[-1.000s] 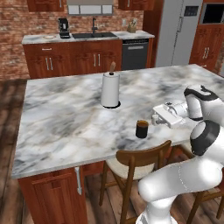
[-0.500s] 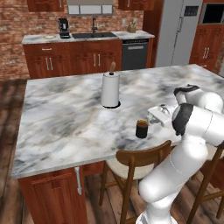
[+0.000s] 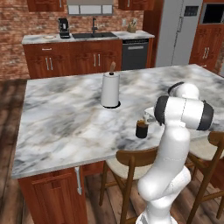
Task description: Pick up the marshmallow and place it in the cup of hot chocolate on the dining counter.
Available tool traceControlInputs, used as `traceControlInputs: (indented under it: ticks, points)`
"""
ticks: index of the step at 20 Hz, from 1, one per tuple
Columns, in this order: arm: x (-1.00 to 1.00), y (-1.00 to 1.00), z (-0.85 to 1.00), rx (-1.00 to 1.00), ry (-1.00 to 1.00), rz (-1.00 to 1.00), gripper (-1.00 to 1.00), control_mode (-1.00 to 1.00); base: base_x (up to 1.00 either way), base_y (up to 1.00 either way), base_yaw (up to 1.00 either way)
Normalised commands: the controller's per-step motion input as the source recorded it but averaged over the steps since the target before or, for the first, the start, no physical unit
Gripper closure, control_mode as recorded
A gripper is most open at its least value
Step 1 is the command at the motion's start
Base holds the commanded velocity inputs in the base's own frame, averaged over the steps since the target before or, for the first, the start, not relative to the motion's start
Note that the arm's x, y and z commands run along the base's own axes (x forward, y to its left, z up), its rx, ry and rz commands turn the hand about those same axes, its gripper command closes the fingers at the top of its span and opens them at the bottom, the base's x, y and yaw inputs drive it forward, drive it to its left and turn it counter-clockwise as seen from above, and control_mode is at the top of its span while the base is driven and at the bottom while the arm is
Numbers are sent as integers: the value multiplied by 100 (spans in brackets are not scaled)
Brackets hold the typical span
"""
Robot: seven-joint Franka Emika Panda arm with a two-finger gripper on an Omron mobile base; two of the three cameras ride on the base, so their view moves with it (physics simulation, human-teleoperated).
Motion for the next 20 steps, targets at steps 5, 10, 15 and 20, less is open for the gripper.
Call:
traceControlInputs:
  ticks: [5,10,15,20]
  points:
    - [8,0,-17,0,0,0,100,-100,0,0,0]
    - [9,0,-21,0,1,0,100,-100,0,0,0]
    - [37,2,-26,0,3,0,100,-100,0,0,0]
    - [33,1,-26,0,0,0,100,-100,0,0,0]
